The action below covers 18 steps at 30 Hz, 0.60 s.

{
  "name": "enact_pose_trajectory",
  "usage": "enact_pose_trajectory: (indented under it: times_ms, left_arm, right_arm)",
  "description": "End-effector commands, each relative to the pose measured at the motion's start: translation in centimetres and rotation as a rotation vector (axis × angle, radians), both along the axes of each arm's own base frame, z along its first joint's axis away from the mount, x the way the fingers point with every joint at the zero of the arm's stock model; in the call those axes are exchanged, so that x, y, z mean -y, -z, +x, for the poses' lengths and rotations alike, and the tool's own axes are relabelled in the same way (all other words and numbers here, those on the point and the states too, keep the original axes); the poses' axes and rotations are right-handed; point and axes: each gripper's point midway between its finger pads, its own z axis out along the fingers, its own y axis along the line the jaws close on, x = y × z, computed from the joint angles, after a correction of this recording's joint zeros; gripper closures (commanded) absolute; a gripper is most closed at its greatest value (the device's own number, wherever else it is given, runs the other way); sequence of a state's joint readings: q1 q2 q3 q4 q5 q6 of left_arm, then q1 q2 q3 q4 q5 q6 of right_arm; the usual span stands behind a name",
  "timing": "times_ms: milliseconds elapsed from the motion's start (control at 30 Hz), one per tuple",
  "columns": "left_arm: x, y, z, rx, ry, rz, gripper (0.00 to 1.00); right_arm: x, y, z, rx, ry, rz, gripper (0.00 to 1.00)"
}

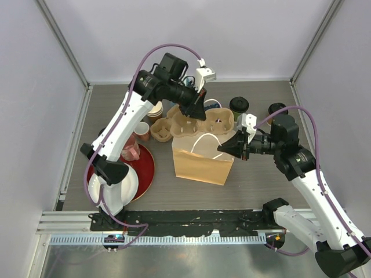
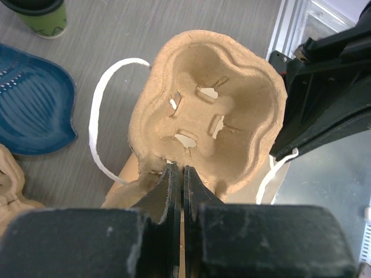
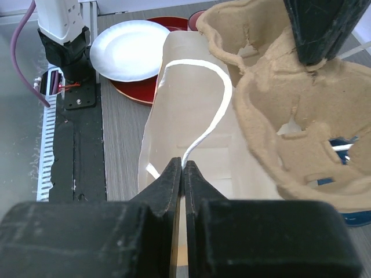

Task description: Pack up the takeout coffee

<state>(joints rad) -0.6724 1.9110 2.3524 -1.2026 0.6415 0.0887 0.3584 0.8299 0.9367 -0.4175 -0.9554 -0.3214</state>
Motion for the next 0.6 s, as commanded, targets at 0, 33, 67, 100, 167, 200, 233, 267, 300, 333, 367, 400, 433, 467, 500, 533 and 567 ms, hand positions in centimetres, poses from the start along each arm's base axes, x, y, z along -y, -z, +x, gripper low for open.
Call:
enact_pose_trajectory:
  times_ms: [0,33,67,100,167,200,233,267,300,333,367,400,433,467,500,533,567]
  left_arm:
    - [-0.5,-0.5,-1.9,-0.024,0.070,-0.004,1.00]
    - [-0.6,-1.0,-2.7,-0.033,0.094,-0.022,1.00]
    - [-0.8,-1.3,-3.3,-0.040,0.111,-0.028,1.00]
    - [-0.9,-1.6,-3.7,-0.041,0.125,-0.037,1.00]
    - [-1.2,-2.5,-4.8,-0.030,0.146,-0.053,1.00]
    - [-1.3,-2.6,-5.0,-0.026,0.152,-0.052,1.00]
    - [-1.4,-2.6,-5.4,-0.033,0.158,-0.051,1.00]
    - [-1.4,-2.8,-5.8,-0.037,0.166,-0.057,1.00]
    - [-1.4,-2.6,-6.3,-0.052,0.177,-0.051,1.00]
    - [-1.2,-2.4,-6.9,-0.061,0.193,-0.044,1.00]
    - [-1.1,-2.2,-7.3,-0.067,0.201,-0.039,1.00]
    - [-1.1,-2.0,-7.6,-0.070,0.208,-0.029,1.00]
    - [-0.9,-1.8,-8.1,-0.082,0.222,-0.022,1.00]
    - [-0.9,-1.7,-8.4,-0.095,0.227,-0.021,1.00]
    - [-0.9,-1.6,-8.8,-0.122,0.235,-0.024,1.00]
    - [-0.9,-1.4,-8.9,-0.136,0.238,-0.023,1.00]
    - [-0.8,-1.2,-9.0,-0.145,0.240,-0.021,1.00]
  right_arm:
    - [0.0,-1.2,-0.4,0.057,-0.021,0.002,0.96]
    - [0.1,-1.1,-0.3,0.063,-0.013,-0.003,0.96]
    - [0.1,-1.1,-0.2,0.066,-0.008,-0.007,0.96]
    - [0.2,-1.1,-0.2,0.070,-0.002,-0.010,0.96]
    - [0.3,-1.1,0.0,0.080,0.005,-0.016,0.97]
    - [0.3,-1.1,-0.1,0.080,0.005,-0.017,0.97]
    - [0.3,-1.1,-0.1,0.080,0.003,-0.018,0.97]
    - [0.4,-1.2,0.0,0.089,0.008,-0.020,0.97]
    - [0.4,-1.2,-0.1,0.085,0.007,-0.024,0.97]
    - [0.5,-1.3,0.0,0.090,0.012,-0.025,0.97]
    - [0.5,-1.3,0.1,0.089,0.018,-0.027,0.97]
    - [0.5,-1.3,0.1,0.089,0.019,-0.029,0.97]
    - [0.6,-1.4,0.1,0.091,0.022,-0.030,0.97]
    - [0.6,-1.4,0.1,0.090,0.022,-0.032,0.97]
    - [0.6,-1.3,0.1,0.090,0.024,-0.033,0.97]
    - [0.6,-1.4,0.1,0.093,0.024,-0.033,0.97]
    - [0.7,-1.4,0.0,0.094,0.025,-0.034,0.97]
